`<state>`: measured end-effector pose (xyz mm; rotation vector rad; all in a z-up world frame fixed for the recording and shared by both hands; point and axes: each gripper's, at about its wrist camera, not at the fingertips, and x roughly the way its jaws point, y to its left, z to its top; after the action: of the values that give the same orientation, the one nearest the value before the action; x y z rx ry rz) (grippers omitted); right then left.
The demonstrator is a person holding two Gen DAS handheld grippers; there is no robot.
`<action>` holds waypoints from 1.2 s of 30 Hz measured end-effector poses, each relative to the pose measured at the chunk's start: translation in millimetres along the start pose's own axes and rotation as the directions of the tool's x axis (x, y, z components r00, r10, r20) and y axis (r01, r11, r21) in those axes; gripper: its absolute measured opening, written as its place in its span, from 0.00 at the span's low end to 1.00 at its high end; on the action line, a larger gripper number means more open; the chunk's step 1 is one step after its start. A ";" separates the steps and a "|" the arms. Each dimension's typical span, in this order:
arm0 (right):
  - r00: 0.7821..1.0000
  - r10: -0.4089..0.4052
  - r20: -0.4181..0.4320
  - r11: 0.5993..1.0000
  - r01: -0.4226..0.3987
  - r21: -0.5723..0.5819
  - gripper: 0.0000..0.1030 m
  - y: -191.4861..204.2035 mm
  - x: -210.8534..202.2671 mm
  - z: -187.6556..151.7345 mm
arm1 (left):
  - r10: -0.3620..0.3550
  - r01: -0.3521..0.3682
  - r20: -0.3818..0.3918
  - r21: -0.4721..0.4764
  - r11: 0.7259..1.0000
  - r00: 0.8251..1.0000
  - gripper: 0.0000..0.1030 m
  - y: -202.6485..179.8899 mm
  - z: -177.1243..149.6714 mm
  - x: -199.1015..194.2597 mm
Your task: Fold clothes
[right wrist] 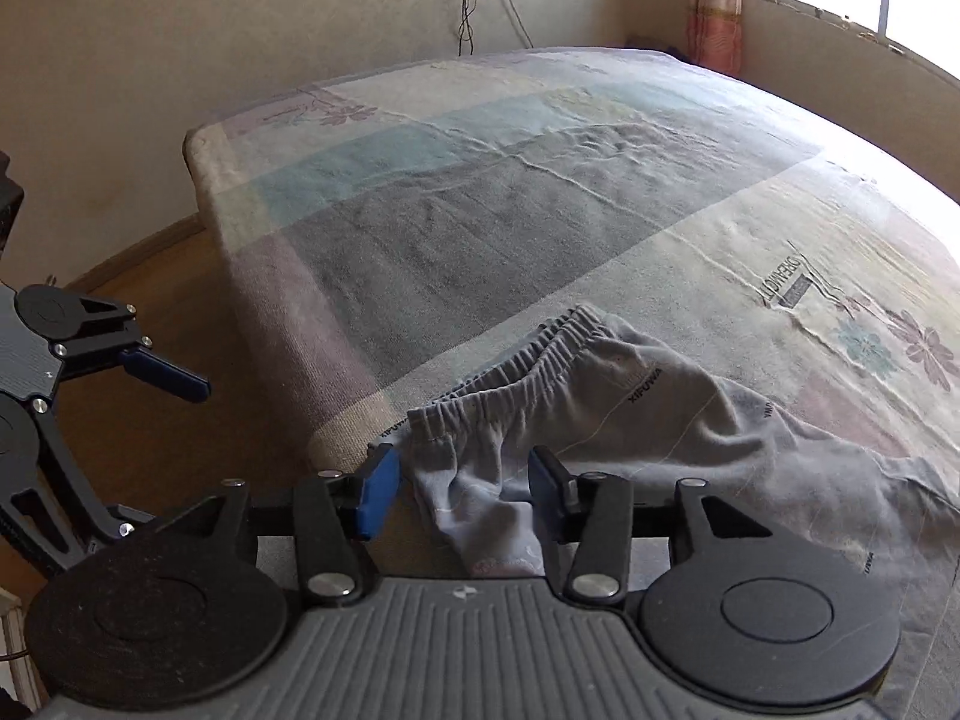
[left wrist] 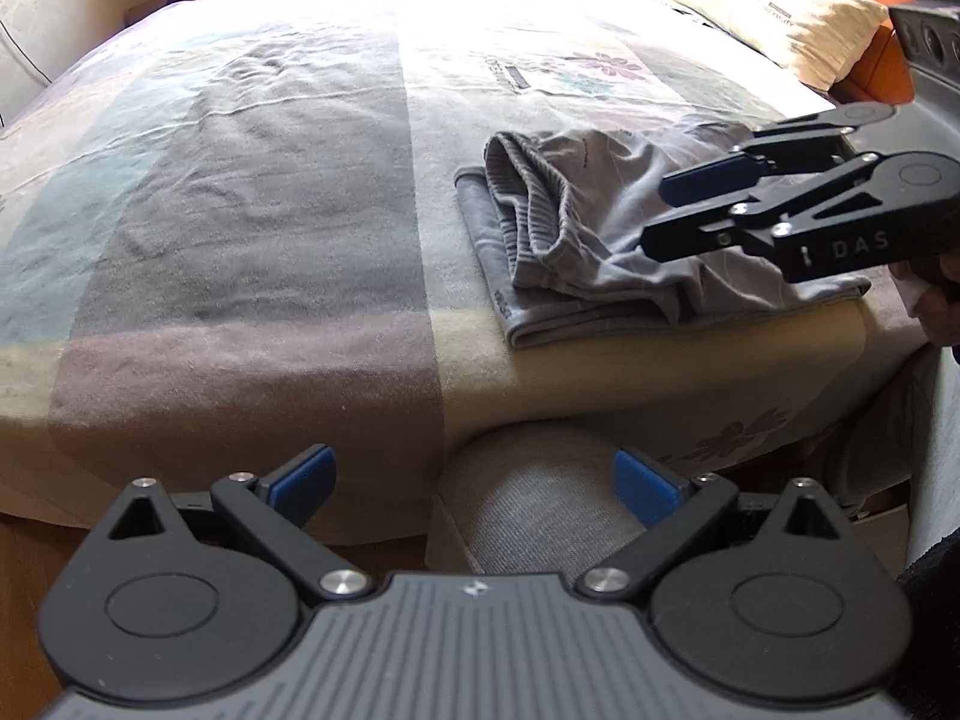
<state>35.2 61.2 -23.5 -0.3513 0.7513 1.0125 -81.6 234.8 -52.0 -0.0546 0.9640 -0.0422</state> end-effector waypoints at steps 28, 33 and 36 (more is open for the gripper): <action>0.882 -0.454 -0.125 0.842 0.471 0.264 0.63 -104.2 -106.8 -134.4 | -0.226 0.219 0.096 0.079 0.973 0.969 0.96 -36.6 107.0 88.2; 0.872 -0.468 -0.145 0.860 0.487 0.154 0.71 -91.7 -112.4 -149.9 | -0.179 0.171 0.078 0.098 0.980 0.981 0.96 -51.4 106.3 91.7; 0.854 -0.501 -0.138 0.856 0.513 0.068 0.72 -83.4 -105.3 -152.7 | -0.160 0.152 0.071 0.109 0.982 0.985 0.96 -59.1 106.7 91.3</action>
<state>13.0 -137.3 -62.0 -0.4923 0.7577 0.4514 57.4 173.3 -62.2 -0.0361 0.8748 -0.2328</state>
